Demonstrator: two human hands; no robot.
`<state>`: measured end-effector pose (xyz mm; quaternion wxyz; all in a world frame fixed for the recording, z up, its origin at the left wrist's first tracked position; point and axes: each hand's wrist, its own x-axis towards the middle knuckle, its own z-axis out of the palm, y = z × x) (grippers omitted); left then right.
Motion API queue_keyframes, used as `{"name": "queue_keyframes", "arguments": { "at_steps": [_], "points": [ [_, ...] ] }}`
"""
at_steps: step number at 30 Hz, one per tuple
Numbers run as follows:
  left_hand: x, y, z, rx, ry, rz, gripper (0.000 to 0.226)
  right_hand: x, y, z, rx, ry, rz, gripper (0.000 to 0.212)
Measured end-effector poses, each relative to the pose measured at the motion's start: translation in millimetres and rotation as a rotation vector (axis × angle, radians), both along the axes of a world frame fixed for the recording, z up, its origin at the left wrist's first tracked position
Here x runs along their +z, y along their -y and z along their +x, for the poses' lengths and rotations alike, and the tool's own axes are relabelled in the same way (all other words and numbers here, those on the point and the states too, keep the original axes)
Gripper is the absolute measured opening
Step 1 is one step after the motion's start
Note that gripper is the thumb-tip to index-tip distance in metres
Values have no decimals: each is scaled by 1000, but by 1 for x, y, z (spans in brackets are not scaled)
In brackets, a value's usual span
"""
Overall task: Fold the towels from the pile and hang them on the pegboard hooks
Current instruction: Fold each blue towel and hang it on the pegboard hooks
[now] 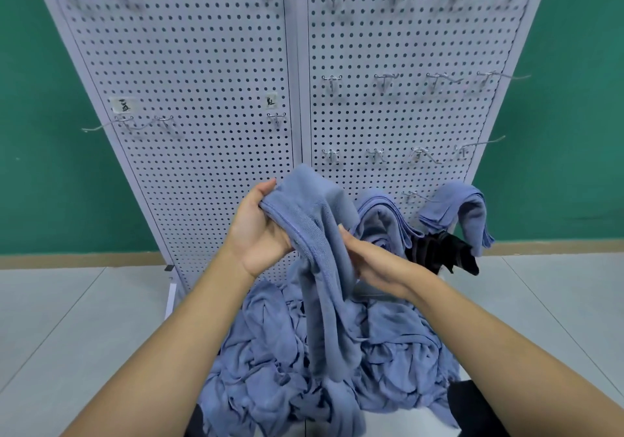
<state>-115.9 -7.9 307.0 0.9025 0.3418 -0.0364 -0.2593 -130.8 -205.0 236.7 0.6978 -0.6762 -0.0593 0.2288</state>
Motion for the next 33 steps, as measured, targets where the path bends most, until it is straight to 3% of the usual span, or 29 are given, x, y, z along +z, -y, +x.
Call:
{"name": "queue_keyframes", "arguments": {
  "at_steps": [2, 5, 9, 12, 15, 17, 20, 22, 26, 29, 31, 33],
  "points": [
    [1, -3, 0, 3, -1, -17, 33, 3, -2, -2, 81, -52, 83, 78],
    [-2, -7, 2, 17, 57, 118, 31, 11, -1, -4, 84, 15, 132, 62],
    [-11, -15, 7, 9, 217, 534, 35, 27, 10, 1, -201, 101, 339, 49],
    [-20, -17, 8, -21, 325, 960, 23, 39, 21, -2, -358, 165, 388, 19],
    [-33, -17, 14, 59, 360, 1339, 16, 45, 28, -5, -433, 196, 395, 19],
    [-34, -19, 15, 78, 244, 1285, 15, 49, 31, -8, -464, 212, 410, 19],
    [-29, -26, 15, 9, 16, 911, 12, 54, 38, -10, -513, 211, 432, 16],
    [-27, -32, 17, -7, -52, 767, 18, 54, 44, -11, -546, 192, 434, 19],
    [-32, -43, 22, 73, 35, 943, 39, 52, 56, -12, -588, 128, 355, 28],
    [-33, -51, 20, 148, 69, 1072, 40, 50, 68, -10, -684, 99, 99, 37],
    [-25, -55, 18, 163, 25, 959, 34, 50, 78, -11, -733, 107, -206, 54],
    [-14, -56, 18, 143, -25, 809, 32, 55, 86, -13, -722, 80, -336, 63]
  ]
}}
